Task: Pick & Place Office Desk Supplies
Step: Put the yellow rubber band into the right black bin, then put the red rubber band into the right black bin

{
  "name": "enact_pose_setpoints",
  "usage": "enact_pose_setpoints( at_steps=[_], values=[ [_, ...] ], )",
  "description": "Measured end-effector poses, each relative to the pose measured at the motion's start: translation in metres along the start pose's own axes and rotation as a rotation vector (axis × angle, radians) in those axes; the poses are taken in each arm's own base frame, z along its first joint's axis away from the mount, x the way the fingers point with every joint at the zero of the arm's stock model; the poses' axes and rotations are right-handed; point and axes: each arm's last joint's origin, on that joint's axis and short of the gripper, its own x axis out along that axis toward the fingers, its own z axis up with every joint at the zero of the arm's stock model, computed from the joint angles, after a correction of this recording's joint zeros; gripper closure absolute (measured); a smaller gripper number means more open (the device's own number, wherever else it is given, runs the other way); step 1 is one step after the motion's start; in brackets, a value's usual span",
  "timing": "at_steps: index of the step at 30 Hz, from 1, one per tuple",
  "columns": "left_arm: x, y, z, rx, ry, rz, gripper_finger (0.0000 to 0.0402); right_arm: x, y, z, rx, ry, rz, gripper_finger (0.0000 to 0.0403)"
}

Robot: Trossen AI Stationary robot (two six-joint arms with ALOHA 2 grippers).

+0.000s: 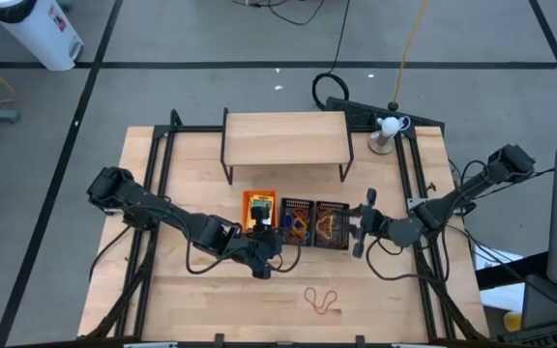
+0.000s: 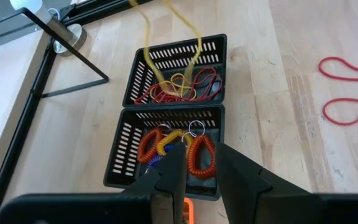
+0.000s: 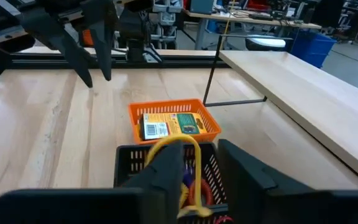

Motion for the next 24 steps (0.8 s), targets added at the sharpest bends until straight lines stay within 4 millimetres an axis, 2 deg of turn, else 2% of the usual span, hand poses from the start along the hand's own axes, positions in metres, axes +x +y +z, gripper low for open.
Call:
enact_pose_setpoints(
  at_steps=[9, 13, 17, 24],
  values=[
    [0.000, 0.000, 0.000, 0.000, 0.000, 0.000, 0.0314, 0.000, 0.000, 0.000, -0.003, -0.002, -0.009, 0.0196],
    [0.000, 0.000, 0.000, -0.001, -0.001, 0.000, 0.0314, 0.000, 0.000, 0.000, -0.001, -0.002, -0.004, 0.0157],
    [0.000, -0.001, 0.003, -0.001, -0.026, -0.024, 0.0314, 0.000, 0.002, 0.000, 0.008, 0.014, 0.088, 0.0142],
    [0.001, -0.017, 0.003, 0.073, -0.121, -0.314, 0.0314, -0.003, 0.018, -0.001, 0.149, 0.092, 0.466, 0.0143]
  ],
)
